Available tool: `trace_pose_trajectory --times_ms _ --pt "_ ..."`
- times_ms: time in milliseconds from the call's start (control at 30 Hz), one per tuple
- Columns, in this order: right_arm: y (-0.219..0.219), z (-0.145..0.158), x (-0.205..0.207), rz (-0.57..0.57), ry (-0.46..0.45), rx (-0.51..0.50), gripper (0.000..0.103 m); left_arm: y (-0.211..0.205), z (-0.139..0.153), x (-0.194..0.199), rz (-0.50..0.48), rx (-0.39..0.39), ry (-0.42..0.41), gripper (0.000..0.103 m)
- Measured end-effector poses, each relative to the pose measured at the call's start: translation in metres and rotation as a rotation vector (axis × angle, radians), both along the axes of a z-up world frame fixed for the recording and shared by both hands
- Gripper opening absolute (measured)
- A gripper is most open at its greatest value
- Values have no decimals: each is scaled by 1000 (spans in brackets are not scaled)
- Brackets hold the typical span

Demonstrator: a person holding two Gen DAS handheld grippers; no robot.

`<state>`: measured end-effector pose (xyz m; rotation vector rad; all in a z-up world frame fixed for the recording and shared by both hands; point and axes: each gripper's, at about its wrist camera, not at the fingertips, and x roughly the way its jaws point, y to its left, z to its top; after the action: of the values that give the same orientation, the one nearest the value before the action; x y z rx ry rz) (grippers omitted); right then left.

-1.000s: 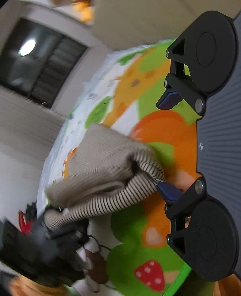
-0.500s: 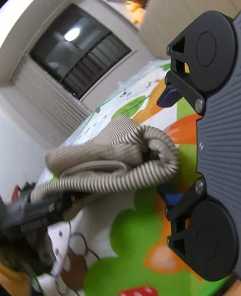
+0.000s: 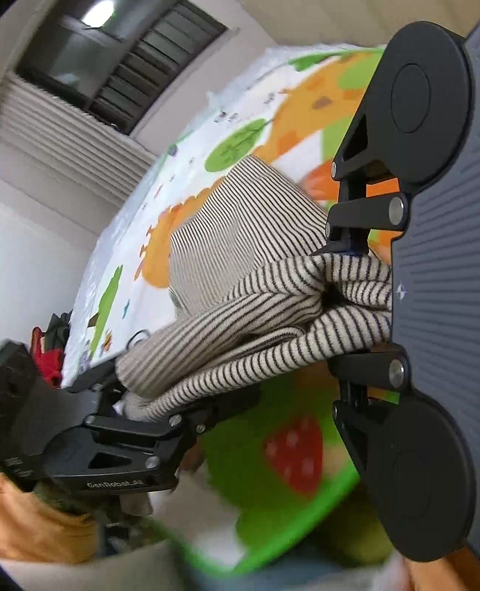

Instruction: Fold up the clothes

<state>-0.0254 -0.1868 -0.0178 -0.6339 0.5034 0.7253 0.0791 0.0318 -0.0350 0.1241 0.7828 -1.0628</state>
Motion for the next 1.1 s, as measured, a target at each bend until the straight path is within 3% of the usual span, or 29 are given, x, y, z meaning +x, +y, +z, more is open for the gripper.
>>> trace_pose_trajectory --times_ms 100,200,300,367,400,467,500,567,700,800,867,900,967,1033,1100 --pt "-15 33 -7 -36 46 71 29 7 12 -5 -34 -118 116 72" --pt "-21 57 24 -85 56 172 29 13 24 10 2 -213 144 72" --pt "-15 68 73 -124 38 248 28 28 40 38 113 -249 83 77" --pt "-8 67 114 -159 43 283 27 50 49 53 221 -261 37 89" --pt "-3 65 134 -176 44 287 24 65 51 58 280 -267 20 94" --pt "4 57 172 -217 52 287 16 94 57 68 397 -280 -14 95" --pt "7 50 188 -246 61 280 7 104 58 71 436 -278 -28 96" --pt "8 35 216 -310 102 280 6 120 58 74 497 -275 -46 96" --pt "3 5 234 -376 184 302 6 116 51 71 477 -278 -47 96" --pt "2 -5 218 -383 199 297 6 92 34 69 385 -265 35 97" --pt "-6 3 206 -390 191 329 7 75 17 70 371 -204 73 93" --pt "-12 10 198 -391 186 363 9 66 8 71 372 -160 75 86" --pt "-27 30 178 -378 164 439 26 57 -3 77 383 -117 58 85" --pt "-35 45 164 -341 155 509 57 55 -5 82 384 -122 52 85" --pt "-33 52 159 -311 160 540 61 52 -6 83 378 -121 41 85"
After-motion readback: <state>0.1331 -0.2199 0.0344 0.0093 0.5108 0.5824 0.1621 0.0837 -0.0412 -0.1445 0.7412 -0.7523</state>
